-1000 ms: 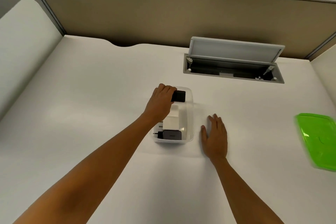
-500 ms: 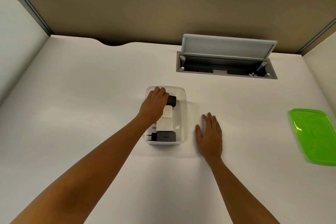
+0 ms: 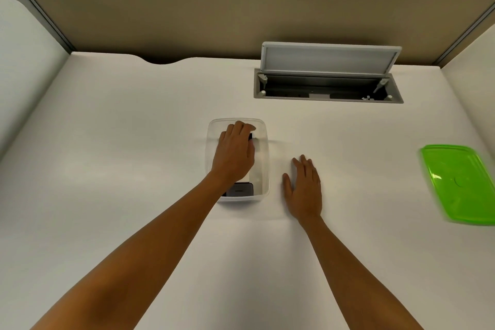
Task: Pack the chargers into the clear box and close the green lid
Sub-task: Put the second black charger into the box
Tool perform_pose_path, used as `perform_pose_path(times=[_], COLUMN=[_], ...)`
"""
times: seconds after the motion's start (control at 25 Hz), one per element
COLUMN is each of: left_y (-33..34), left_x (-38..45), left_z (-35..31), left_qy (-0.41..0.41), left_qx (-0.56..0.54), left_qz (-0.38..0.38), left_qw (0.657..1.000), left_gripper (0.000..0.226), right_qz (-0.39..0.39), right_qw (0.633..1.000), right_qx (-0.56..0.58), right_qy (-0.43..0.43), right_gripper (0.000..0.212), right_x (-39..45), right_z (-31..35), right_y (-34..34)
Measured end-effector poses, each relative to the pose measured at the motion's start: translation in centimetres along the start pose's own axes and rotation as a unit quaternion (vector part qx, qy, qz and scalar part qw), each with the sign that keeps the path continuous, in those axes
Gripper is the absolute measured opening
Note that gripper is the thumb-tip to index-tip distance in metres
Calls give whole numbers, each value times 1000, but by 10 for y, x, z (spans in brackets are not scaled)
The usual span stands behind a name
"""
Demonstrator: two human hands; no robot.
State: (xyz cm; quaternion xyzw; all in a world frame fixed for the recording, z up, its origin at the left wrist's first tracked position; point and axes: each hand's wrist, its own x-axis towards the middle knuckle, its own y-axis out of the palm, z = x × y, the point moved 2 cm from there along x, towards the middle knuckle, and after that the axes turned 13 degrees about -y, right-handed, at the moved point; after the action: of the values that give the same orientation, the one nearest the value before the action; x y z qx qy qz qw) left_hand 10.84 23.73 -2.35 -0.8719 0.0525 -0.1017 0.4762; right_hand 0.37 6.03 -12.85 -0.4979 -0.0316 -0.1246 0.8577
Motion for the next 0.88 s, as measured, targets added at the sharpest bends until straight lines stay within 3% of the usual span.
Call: perform_pose_path(times=[0.2,0.52,0.72,0.88], left_y=[26,52,57,56], left_x=[-20,-23,-27,-31], left_z=[-38,-91,-101,-96], left_qy=[44,107,120,118], left_qx=[-17,-49,-72,-74], left_qz=[27,52,56,55], left_qw=[999,992,989,989], left_gripper=[28,28,28,27], right_qz=[1,-81,-18,-2], right_qw=[999,990,962,953], right_qx=[33,-73,-174,-182], right_qy=[-9,94,211,244], right_gripper=[56,61,57,50], right_x=[-9,-18,-18,-20], right_z=[-35,-150,-201,-207], right_y=[-27,-124,-156,-153])
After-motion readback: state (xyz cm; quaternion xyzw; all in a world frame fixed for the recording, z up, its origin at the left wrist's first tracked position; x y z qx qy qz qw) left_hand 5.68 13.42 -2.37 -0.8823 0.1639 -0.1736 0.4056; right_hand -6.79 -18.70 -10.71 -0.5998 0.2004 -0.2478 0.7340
